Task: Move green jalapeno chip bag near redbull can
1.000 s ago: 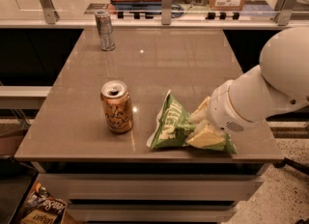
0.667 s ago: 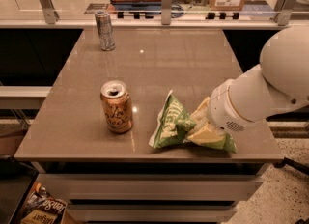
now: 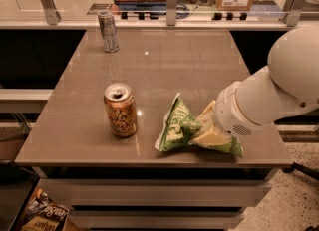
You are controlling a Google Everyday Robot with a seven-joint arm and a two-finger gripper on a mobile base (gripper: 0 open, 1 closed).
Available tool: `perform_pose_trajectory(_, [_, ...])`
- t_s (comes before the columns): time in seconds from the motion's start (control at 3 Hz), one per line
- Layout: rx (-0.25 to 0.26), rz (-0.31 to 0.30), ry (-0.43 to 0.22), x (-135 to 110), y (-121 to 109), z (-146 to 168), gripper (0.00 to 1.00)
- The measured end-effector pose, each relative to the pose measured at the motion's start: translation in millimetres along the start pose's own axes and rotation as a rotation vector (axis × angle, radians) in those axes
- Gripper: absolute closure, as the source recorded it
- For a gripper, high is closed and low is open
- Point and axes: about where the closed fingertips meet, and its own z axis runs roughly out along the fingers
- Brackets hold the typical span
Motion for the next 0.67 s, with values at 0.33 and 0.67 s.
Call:
perform_pose_trajectory(0.33, [0.015,0.0,0.028,-1.0,-15.6,-10.9,1.0])
perform_pose_trajectory(0.67, [0.038,-0.014,0.078,-4.1,-52.2,-31.0,1.0])
